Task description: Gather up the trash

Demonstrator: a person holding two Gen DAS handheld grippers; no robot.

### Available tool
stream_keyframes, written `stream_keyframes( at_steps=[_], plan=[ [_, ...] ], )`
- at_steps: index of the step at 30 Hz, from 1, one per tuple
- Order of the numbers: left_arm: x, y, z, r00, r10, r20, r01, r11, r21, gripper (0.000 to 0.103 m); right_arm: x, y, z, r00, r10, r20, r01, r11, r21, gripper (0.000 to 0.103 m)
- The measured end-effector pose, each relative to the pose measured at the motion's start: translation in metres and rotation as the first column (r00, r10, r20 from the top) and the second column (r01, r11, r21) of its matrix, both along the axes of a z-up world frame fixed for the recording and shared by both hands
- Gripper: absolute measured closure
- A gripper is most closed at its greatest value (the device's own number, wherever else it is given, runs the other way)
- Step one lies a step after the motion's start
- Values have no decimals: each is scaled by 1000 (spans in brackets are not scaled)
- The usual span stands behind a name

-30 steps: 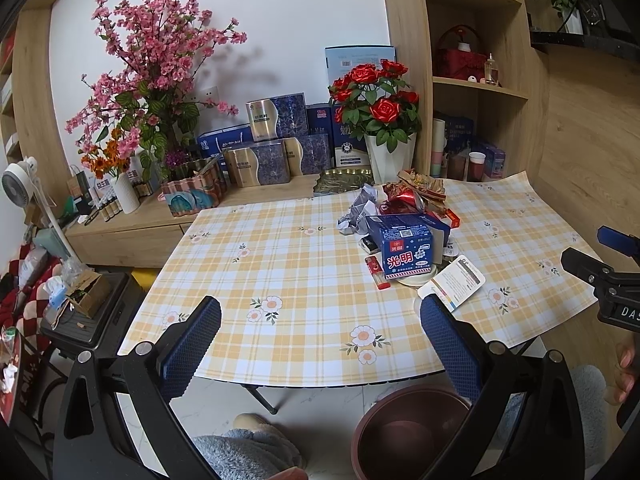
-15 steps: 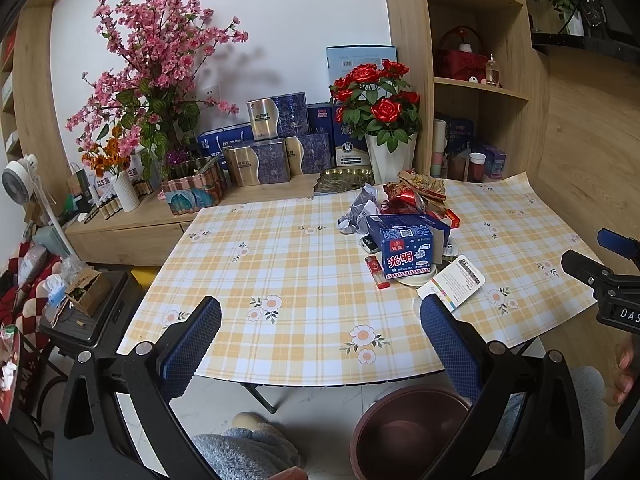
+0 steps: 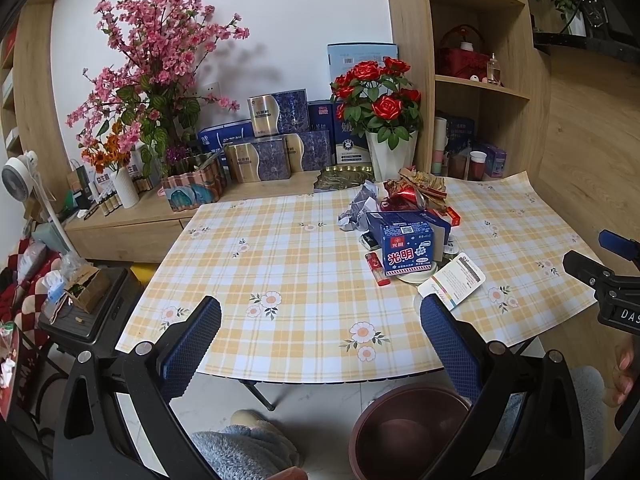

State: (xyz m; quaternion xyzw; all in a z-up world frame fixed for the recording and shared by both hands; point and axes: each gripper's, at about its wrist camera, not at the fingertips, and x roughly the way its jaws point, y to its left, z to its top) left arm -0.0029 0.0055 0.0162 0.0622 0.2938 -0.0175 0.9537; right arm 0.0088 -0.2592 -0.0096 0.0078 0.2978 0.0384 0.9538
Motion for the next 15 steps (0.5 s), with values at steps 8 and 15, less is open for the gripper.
stream_keyframes(
  at_steps=[8,15],
  plan=[
    [0,-1,-12,1000,0,-5,0,1000,-6,5,0,2,-5,1000,-4,-5,4,1000,-4,6],
    [3,6,-18,1000,6,-24,-7,999,-51,5,-5,-1,-18,1000,5,2,-5,1000,-6,6]
  ],
)
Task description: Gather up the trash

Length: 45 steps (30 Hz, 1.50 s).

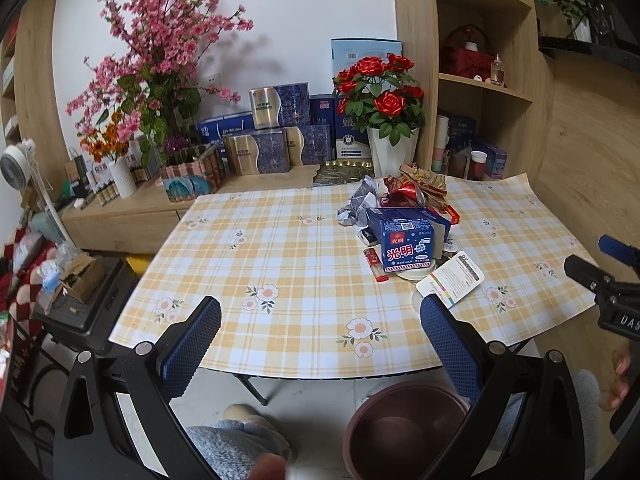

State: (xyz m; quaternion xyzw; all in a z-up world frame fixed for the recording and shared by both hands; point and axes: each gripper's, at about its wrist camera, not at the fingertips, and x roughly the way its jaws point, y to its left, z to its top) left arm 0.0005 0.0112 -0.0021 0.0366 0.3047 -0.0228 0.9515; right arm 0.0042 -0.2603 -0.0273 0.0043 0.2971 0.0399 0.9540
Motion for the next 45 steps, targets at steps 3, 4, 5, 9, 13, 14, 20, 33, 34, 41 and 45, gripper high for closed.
stream_keyframes(
  at_steps=[3,4,5,9,13,14,20,33,34,41,45],
  plan=[
    [5,9,-7,1000,-23,-11,22,997,-79,5,1,-4,-10,1000,7,10,-7,1000,29,6],
    [6,11,-10,1000,-19,-11,18,995,-95,5,0,-4,-10,1000,11,11,-12,999,42,6],
    [8,14,-13,1000,-20,-10,19,993,-115,5,3,-2,-15,1000,20,5,-20,998,53,6],
    [14,26,-24,1000,7,-2,-7,987,-160,5,11,-1,-25,1000,13,2,-13,998,59,6],
    [22,33,-34,999,37,28,-33,990,-135,5,27,-9,-46,999,-33,-18,34,997,75,6],
    [25,34,-37,999,43,27,-39,991,-128,5,36,-11,-55,998,-29,-49,34,994,100,5],
    [43,47,-62,997,74,-36,-79,983,-168,5,95,-13,-122,989,-46,-140,64,990,123,6],
    [73,61,-95,981,59,-185,-108,958,-266,6,175,-15,-189,970,-5,-242,104,911,399,43],
    [74,57,-97,980,48,-194,-101,957,-271,6,175,-15,-188,968,11,-251,98,902,420,52],
    [83,29,-103,976,-69,-205,8,959,-284,18,142,-30,-153,989,13,-150,74,823,564,85],
    [94,11,-108,965,-133,-226,55,945,-323,19,128,-34,-138,996,9,-88,41,836,547,86]
  ],
)
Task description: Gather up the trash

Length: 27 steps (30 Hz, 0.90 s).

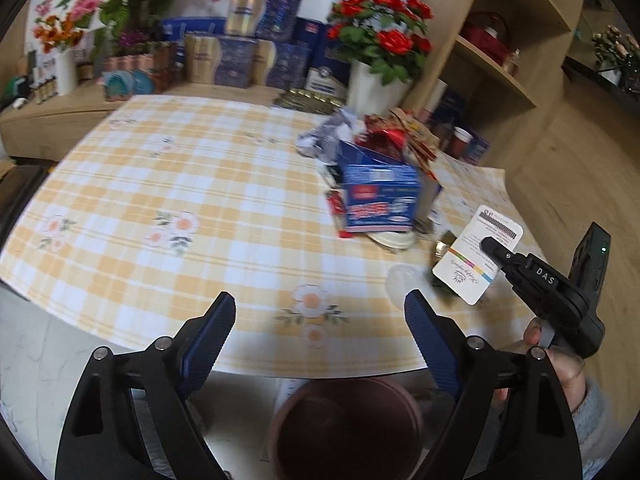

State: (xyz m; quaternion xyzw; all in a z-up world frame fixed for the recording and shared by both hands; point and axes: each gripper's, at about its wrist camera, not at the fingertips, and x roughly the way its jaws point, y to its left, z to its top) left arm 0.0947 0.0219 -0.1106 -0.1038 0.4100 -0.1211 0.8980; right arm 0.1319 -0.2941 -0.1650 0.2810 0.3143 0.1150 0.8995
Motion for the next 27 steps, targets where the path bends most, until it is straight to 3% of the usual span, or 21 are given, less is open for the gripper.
stream_keyframes(
  at_steps=[4,7,11,14,18,21,24,27],
  plan=[
    [11,-14,-4,1000,-29,-8,29,1000,-13,19,-8,-9,7,999,-28,42,30,998,-56,86],
    [22,-21,-12,998,-43,-35,41,997,-62,19,-11,-19,3,998,-45,45,49,996,-80,86],
    [34,-24,-22,998,-38,-40,34,994,-102,6,-18,-37,-7,997,-72,35,74,996,-54,86],
    [44,-31,-29,997,-66,-36,62,993,-97,6,-24,-43,-9,996,-81,36,83,995,-50,86],
    [56,-49,-39,992,-116,-52,114,993,-39,6,-29,-47,-5,995,-79,56,82,995,-58,86],
    [67,-69,-46,988,-142,-68,146,988,55,6,-31,-47,-1,994,-76,75,81,994,-67,86],
    [82,-88,-57,992,-106,-71,118,976,181,6,-31,-45,-1,994,-74,77,79,994,-69,86],
    [100,-103,-73,984,-138,-113,160,961,226,6,-33,-44,0,995,-69,77,75,994,-79,86]
  ],
)
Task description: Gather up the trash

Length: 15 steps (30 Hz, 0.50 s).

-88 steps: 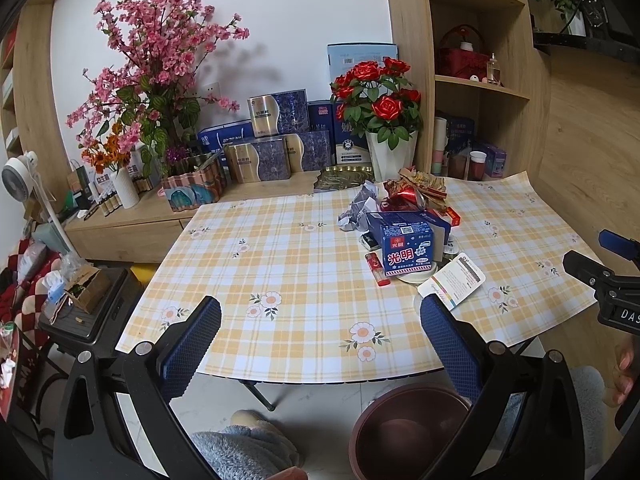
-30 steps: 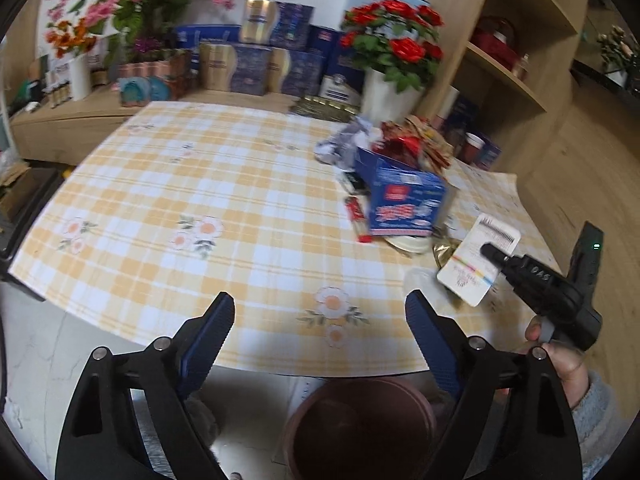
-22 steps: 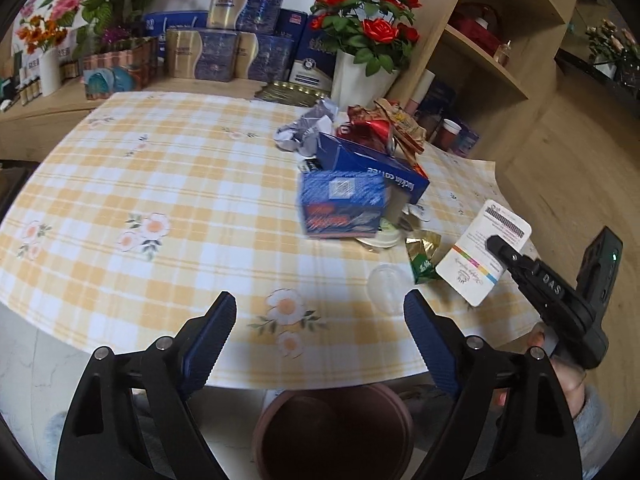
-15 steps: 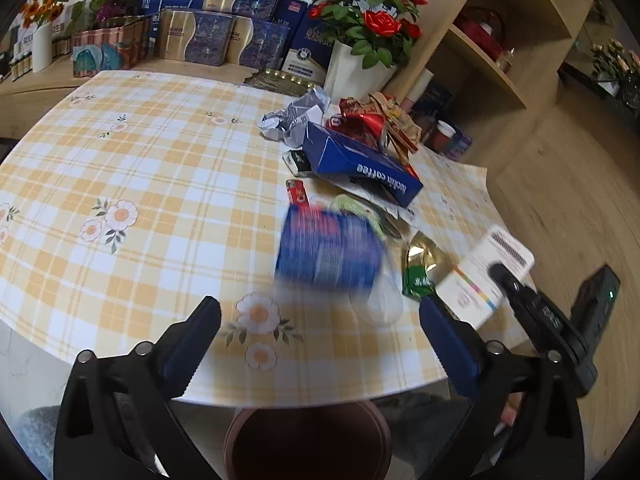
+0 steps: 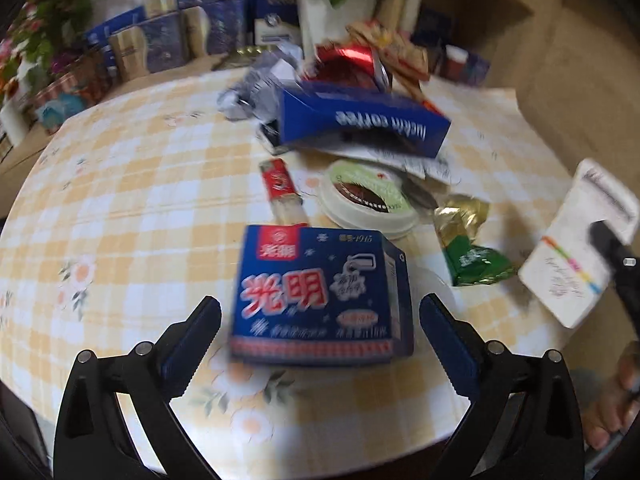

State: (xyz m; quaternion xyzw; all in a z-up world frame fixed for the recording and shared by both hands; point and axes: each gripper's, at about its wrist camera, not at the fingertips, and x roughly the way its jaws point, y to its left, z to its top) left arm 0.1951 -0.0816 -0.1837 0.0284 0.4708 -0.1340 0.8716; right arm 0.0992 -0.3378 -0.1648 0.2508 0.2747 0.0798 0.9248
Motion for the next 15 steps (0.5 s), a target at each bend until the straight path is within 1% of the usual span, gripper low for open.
stream_keyframes(
  at_steps=[1,3,5,6,7,9,12,15],
  plan=[
    [6,-6,-6,1000,-2,-4,2,999,41,6,-1,0,1,1000,1,2,-1,1000,-4,86],
    [14,-9,-15,1000,23,-12,-21,995,97,6,-4,1,4,1000,6,9,-5,1000,-14,86],
    [21,-3,-19,998,47,-38,-45,998,51,7,-9,2,7,1000,13,14,-13,1000,-23,86],
    [21,0,-19,997,52,-49,-51,998,32,24,-10,2,7,1000,17,13,-17,999,-28,86],
    [21,4,-18,997,44,-65,-45,999,-1,23,-13,2,8,1000,22,13,-21,999,-34,86],
    [15,6,-14,997,28,-76,-28,1000,-10,24,-18,4,8,999,31,13,-30,999,-45,86],
    [-5,6,-1,999,-27,-31,27,1000,-2,24,-25,6,8,999,45,12,-44,998,-54,86],
    [-30,17,13,997,-73,-12,72,996,-45,24,-31,10,9,998,58,14,-57,997,-56,86]
  ],
)
